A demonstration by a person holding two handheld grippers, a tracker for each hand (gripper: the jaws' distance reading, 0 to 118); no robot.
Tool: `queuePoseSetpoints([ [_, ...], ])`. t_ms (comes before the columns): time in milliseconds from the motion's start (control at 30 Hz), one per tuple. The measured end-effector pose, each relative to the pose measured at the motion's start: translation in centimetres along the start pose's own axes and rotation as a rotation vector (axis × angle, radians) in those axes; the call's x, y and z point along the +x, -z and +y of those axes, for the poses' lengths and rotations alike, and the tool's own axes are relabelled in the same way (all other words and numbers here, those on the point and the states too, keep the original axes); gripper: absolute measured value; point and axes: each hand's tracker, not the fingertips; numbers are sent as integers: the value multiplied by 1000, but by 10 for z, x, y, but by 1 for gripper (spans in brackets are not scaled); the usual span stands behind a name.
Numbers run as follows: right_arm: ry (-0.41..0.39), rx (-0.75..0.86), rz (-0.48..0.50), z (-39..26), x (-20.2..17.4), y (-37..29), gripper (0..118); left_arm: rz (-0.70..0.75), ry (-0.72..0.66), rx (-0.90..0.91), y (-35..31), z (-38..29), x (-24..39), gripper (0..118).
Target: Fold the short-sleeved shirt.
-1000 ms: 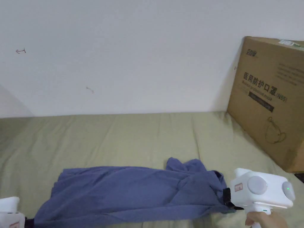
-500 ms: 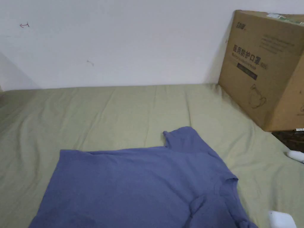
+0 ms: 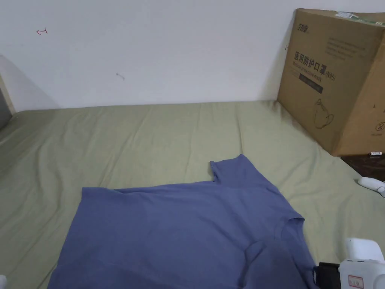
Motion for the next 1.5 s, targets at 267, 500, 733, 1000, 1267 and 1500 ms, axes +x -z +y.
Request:
queuePoseSetpoints([
  [267, -50, 103, 122, 39, -46, -4, 25, -105, -65, 73, 3, 47, 24, 5],
  [500, -77, 47, 156, 37, -95, 33, 0, -175, -93, 22, 45, 62, 49, 0],
  [733, -97, 18, 193, 71, -122, 70, 0, -154, -134, -32, 102, 105, 49, 0],
  [1000, -135, 14, 178, 92, -134, 97, 0, -107, -184, -91, 150, 135, 41, 0],
  [1267, -137, 52, 166, 110, -137, 98, 0, -57, -239, -60, 197, 223, 23, 85],
  [1500, -160, 56, 151, 105, -137, 93, 0, -64, -298, -187, 271, 299, 11, 109],
])
